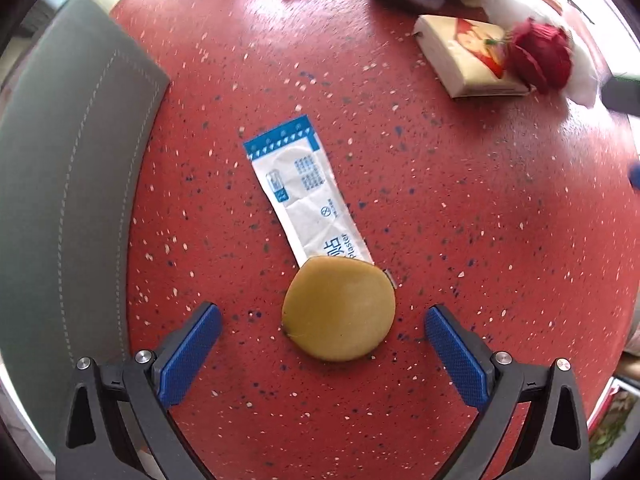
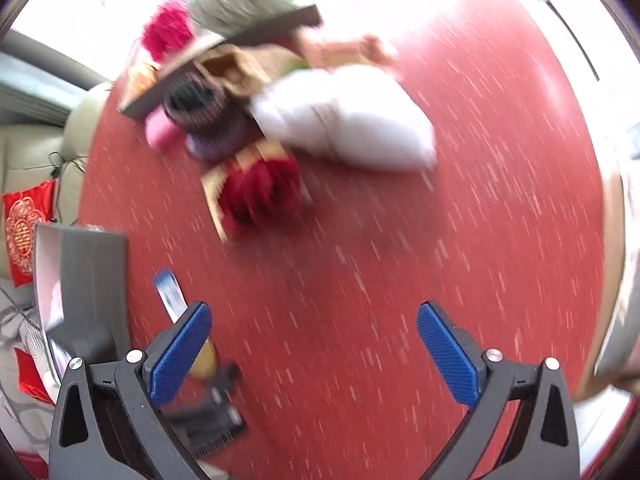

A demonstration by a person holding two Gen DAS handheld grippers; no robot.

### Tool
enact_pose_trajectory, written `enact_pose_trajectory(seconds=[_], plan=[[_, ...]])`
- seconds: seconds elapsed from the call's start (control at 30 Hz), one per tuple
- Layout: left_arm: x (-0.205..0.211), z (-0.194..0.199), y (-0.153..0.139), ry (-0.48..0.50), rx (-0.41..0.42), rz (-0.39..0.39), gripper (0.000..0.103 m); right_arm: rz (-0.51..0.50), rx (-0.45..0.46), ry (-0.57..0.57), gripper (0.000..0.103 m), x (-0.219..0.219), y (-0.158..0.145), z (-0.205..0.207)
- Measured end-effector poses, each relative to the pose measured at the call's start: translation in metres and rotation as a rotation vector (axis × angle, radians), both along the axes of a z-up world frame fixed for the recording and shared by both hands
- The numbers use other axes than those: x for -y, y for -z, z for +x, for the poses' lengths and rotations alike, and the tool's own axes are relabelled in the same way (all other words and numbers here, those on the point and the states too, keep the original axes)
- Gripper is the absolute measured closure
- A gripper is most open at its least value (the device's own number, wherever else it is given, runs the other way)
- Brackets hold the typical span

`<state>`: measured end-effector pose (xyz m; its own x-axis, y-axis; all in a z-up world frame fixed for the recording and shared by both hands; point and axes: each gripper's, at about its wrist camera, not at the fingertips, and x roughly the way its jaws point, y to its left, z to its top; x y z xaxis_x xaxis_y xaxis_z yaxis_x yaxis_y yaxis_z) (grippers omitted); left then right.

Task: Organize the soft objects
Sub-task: 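Grasp the round tan sponge with the left tool while the right tool grasps the red rose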

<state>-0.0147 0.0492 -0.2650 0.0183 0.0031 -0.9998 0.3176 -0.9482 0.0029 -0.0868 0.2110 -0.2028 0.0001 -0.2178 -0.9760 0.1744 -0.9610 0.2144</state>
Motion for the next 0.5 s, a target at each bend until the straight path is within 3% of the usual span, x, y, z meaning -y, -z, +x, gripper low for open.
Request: enact_pose_trajectory(seconds=[0.23, 0.27, 0.3, 0.37, 0.5], plan=[[0.003, 0.007, -0.005, -0.001, -0.031, -0.003, 0.0, -0.044, -0.055, -0.099, 0.003, 0.05, 0.01, -0.049], [0.004, 0.007, -0.005, -0.001, -0.029, -0.002, 0.0, -0.049, -0.054, -0.106, 0.015, 0.053, 0.013, -0.053], [0.004, 0.014, -0.004, -0.002, -0.025, -0.002, 0.0, -0.052, -0.053, -0.11, 0.039, 0.056, 0.016, -0.055], [0.005, 0.013, -0.003, -0.002, -0.008, 0.003, 0.0, -0.053, -0.051, -0.115, 0.069, 0.055, 0.021, -0.057], [0.008, 0.006, 0.0, -0.002, 0.004, 0.006, 0.0, -0.074, 0.019, -0.079, 0.074, 0.06, 0.029, -0.055]])
